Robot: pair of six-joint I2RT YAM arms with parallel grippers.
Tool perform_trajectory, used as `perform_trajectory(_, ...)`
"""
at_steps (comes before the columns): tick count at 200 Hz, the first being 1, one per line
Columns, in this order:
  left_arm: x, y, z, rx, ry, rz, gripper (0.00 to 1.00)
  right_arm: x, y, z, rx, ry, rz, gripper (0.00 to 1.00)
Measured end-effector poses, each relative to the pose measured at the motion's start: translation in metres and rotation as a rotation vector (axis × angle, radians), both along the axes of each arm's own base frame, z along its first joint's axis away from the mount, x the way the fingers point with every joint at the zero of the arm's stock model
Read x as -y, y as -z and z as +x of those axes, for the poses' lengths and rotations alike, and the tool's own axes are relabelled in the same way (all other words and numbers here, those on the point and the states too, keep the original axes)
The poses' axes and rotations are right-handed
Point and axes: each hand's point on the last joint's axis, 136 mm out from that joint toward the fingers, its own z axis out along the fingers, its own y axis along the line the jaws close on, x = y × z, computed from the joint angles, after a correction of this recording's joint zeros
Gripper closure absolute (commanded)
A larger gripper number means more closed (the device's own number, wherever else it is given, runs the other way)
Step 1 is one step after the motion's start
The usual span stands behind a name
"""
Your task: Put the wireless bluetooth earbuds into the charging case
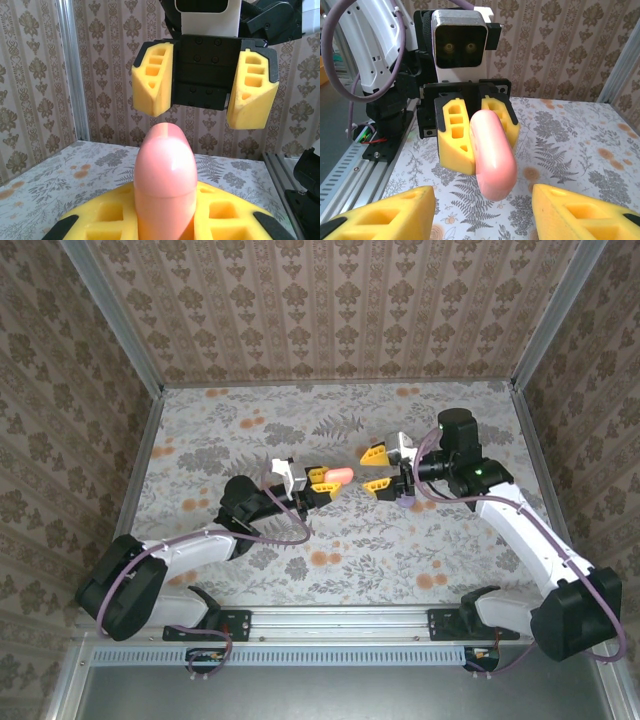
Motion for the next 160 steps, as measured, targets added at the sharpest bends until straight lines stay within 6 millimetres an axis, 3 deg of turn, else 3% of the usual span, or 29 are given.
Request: perform_trajectory(160, 0.000, -0.003, -0.005, 0.008, 0.018, -0.002, 0.85, -0.024, 0.015, 0.001, -0.055, -0.115, 0.001, 0.58)
